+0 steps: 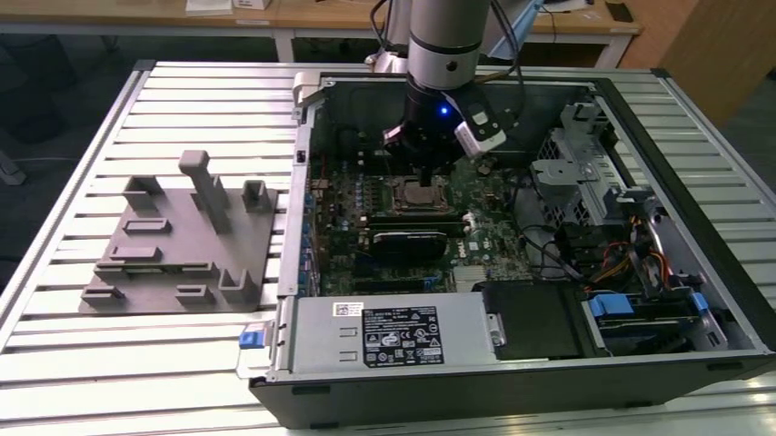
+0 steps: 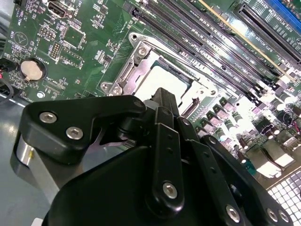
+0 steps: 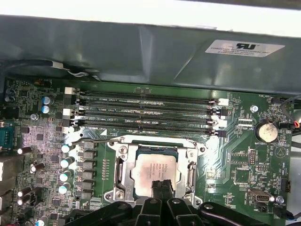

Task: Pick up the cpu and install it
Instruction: 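Install the first cpu locking lever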

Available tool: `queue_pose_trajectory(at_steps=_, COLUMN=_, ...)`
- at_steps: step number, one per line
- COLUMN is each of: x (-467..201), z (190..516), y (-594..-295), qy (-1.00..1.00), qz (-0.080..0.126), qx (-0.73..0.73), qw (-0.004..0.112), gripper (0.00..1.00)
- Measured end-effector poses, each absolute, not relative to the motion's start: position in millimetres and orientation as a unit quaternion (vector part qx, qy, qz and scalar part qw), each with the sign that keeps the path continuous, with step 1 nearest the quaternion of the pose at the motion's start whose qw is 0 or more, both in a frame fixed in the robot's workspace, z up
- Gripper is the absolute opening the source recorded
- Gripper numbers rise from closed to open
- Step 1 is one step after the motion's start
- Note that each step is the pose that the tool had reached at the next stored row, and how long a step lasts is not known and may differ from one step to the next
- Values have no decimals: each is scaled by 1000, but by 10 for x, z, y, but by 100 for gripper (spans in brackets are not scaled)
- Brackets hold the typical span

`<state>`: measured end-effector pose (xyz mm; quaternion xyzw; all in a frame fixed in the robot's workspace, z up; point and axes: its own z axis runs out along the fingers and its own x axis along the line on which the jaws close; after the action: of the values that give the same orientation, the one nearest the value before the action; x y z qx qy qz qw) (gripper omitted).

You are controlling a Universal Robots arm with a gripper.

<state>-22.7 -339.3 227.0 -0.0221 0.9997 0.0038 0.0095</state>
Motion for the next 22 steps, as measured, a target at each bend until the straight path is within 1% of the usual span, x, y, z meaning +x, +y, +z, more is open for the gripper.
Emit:
queue_pose_trajectory(at_steps=13, x=-252, z=2272, y=-3393, qy=1000, qz=4, qx=-22, qw=10, gripper=11)
queue_pose_trajectory(at_steps=22, x=-409, z=2272, y=-3394, qy=1000, qz=4, qx=-22, qw=9, gripper=11)
